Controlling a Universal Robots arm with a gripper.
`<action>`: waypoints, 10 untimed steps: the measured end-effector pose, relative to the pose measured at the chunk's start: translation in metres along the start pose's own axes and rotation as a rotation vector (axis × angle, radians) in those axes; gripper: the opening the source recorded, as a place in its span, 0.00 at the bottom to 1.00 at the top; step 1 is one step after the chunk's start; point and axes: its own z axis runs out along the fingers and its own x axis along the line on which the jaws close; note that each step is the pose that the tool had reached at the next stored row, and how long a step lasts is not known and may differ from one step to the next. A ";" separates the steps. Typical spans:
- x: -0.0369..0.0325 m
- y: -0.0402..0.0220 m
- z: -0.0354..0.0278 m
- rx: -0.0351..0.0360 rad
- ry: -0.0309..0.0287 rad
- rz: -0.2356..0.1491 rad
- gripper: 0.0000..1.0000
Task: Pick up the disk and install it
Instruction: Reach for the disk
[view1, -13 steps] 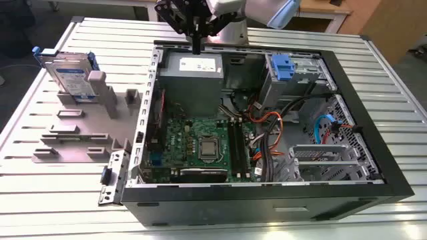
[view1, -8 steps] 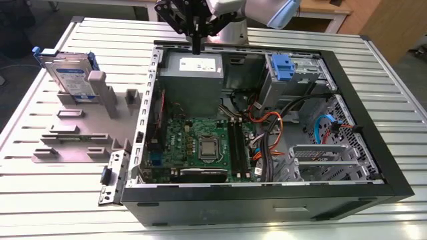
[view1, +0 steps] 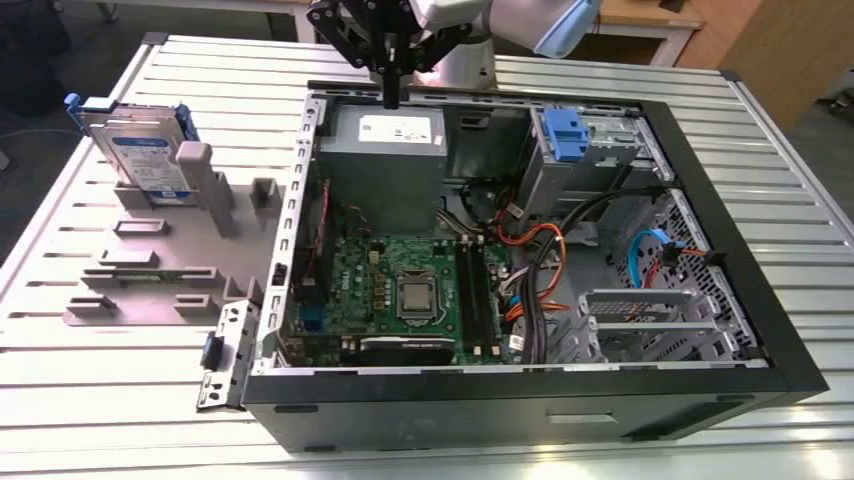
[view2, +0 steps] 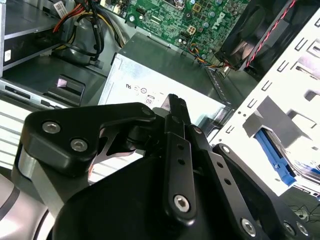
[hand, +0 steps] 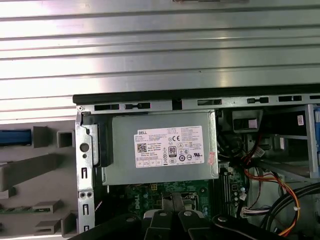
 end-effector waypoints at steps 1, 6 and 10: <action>0.0000 0.0000 0.0000 0.0001 0.0000 0.000 0.11; 0.0016 -0.0001 -0.0001 0.0001 0.0000 0.000 0.11; 0.0033 -0.0002 0.0000 0.0000 0.0000 0.000 0.11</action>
